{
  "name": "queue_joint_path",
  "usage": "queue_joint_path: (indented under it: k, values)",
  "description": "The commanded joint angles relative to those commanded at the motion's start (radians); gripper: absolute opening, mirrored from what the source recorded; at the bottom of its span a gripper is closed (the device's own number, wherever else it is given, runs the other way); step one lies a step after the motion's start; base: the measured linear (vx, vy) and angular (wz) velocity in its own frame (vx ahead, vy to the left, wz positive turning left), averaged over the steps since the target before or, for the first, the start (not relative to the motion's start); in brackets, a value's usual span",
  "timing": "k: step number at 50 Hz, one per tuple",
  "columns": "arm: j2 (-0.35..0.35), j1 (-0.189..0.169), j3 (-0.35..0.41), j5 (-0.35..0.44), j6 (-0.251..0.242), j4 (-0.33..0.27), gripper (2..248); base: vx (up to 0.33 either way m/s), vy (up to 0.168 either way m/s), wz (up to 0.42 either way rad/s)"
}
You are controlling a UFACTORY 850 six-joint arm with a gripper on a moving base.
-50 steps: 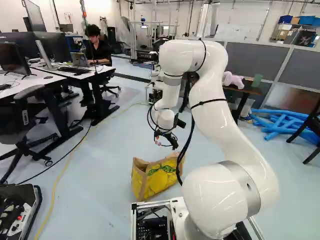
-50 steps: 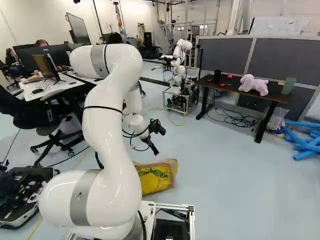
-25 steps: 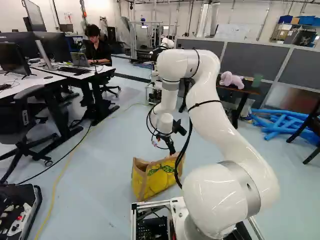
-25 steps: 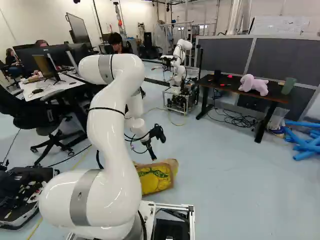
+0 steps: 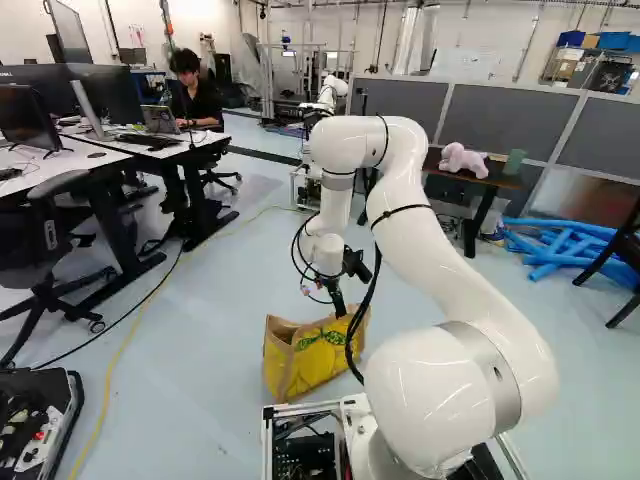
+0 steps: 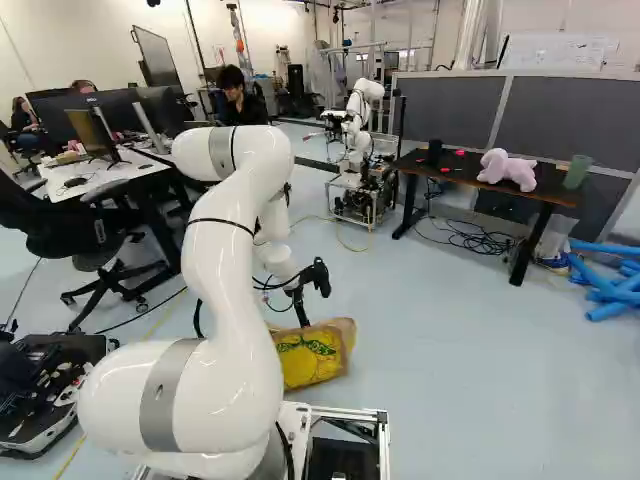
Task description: Pick up the bag on the ground and place it on the table
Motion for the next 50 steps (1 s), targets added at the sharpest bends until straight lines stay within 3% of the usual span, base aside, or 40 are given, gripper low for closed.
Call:
queue_joint_path:
  k: [50]
  values:
    - [-0.21, -0.007, -0.205, -0.117, 0.001, 0.0, 247, 0.0, 0.0, 0.0]
